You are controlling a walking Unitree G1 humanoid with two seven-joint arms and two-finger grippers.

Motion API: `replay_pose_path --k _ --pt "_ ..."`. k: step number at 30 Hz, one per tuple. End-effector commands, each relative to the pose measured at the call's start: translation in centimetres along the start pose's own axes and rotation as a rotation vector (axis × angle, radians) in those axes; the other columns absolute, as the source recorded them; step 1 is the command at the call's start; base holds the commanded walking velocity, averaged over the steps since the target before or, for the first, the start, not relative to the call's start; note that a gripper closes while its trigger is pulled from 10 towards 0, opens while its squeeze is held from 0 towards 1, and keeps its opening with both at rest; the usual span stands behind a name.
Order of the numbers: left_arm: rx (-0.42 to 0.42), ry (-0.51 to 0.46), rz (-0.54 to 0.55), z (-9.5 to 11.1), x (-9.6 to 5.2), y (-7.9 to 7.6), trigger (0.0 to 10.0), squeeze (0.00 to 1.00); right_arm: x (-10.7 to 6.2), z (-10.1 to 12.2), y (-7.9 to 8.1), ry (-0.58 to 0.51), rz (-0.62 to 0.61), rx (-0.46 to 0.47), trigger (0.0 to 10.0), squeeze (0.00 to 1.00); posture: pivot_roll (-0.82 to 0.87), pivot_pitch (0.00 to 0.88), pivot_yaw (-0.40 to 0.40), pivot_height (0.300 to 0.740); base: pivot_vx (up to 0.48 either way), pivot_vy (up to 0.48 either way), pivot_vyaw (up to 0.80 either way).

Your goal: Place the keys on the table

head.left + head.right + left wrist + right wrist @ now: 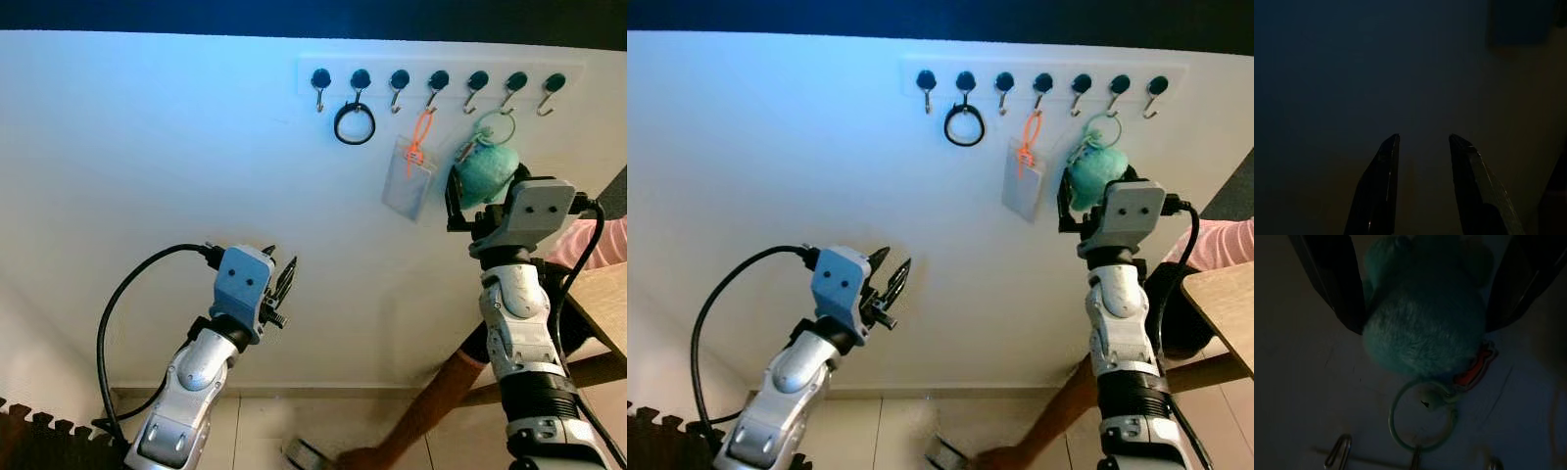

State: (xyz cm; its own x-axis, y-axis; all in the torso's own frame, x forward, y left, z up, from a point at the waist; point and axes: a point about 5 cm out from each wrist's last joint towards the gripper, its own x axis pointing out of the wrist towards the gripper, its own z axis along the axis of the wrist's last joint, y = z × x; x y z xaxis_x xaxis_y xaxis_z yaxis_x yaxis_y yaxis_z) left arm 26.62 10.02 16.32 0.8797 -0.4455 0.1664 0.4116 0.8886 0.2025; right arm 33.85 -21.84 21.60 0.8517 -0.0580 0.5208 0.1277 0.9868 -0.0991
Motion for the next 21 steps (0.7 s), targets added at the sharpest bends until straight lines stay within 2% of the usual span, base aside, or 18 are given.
replay_pose_path --k 1,9,10,11,12,19,21 --pt "-0.007 0.019 -0.007 -0.6 0.0 -0.5 10.0 0.00 0.0 -0.4 -0.4 0.027 -0.027 0.009 10.0 0.00 0.05 0.088 -0.031 0.740 0.000 0.000 0.00" --pt "-0.018 0.013 0.000 -0.5 0.0 -0.5 10.0 0.00 0.4 -0.6 -0.3 0.038 -0.027 0.026 10.0 0.00 0.04 0.089 -0.030 0.740 0.000 0.000 0.00" --pt "-0.019 0.011 0.000 -0.5 0.0 -0.5 10.0 0.00 0.4 -0.6 -0.2 0.036 -0.022 0.032 4.7 0.00 0.04 0.088 -0.031 0.740 0.000 0.000 0.00" --pt "-0.019 0.011 0.000 -0.5 0.0 -0.5 10.0 0.00 0.4 -0.6 -0.2 0.036 -0.022 0.032 4.7 0.00 0.04 0.088 -0.031 0.740 0.000 0.000 0.00" --pt "-0.020 0.009 0.000 -0.5 0.0 -0.5 10.0 0.00 0.4 -0.5 -0.2 0.032 -0.019 0.038 0.0 0.00 0.04 0.088 -0.030 0.740 0.000 0.000 0.00" --pt "-0.041 -0.035 -0.015 0.1 0.0 -0.6 10.0 0.00 0.5 -0.5 -0.2 0.029 -0.018 0.045 0.0 0.00 0.05 0.089 -0.030 0.740 0.000 0.000 0.00" --pt "-0.122 -0.161 -0.063 2.0 0.0 -1.2 10.0 0.00 0.5 -0.5 -0.2 0.028 -0.021 0.044 0.0 0.00 0.04 0.090 -0.030 0.740 0.000 0.000 0.00"
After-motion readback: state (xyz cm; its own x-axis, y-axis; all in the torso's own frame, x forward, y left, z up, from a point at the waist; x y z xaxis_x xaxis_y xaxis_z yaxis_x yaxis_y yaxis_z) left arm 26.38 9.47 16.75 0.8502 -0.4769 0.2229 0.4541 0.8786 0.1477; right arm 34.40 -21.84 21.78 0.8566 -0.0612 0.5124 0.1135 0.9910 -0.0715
